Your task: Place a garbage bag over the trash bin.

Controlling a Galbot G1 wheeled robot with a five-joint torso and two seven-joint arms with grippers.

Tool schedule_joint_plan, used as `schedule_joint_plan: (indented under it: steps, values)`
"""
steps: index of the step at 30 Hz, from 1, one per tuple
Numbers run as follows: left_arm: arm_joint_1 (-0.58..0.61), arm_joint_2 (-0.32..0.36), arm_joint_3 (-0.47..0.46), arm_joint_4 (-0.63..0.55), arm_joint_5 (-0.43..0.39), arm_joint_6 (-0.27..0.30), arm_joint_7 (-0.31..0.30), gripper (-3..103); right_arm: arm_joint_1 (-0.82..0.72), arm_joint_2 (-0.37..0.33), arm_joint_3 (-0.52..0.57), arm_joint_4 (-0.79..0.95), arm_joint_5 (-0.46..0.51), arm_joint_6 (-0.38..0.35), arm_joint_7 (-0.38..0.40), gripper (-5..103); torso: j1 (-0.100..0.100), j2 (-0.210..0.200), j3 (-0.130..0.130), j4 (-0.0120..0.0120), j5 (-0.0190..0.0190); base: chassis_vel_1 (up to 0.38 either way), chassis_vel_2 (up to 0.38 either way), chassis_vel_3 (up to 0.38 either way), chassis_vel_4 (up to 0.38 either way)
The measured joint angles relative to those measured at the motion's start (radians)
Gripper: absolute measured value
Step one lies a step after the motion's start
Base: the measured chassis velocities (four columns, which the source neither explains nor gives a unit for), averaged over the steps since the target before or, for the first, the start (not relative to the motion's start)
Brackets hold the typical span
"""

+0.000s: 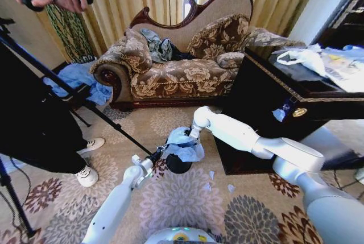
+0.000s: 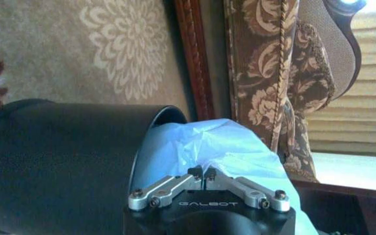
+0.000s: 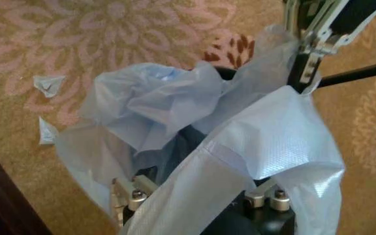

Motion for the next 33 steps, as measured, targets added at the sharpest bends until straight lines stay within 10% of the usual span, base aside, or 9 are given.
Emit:
schedule_joint_plan:
  steps: [24,33]
  values:
    - [-0.015,-0.016,0.027,0.024,0.02,-0.003,0.004,0,0.048,0.065,0.016,-0.04,0.002,0.002,-0.019,3,0.0,0.0,0.0,0.0,0.0,0.0,0.0,0.0,0.0]
    - [-0.038,-0.02,0.026,0.045,0.029,-0.008,0.009,0,0.043,0.083,0.022,-0.055,-0.005,-0.002,-0.012,0,0.0,0.0,0.0,0.0,0.0,0.0,0.0,0.0,0.0]
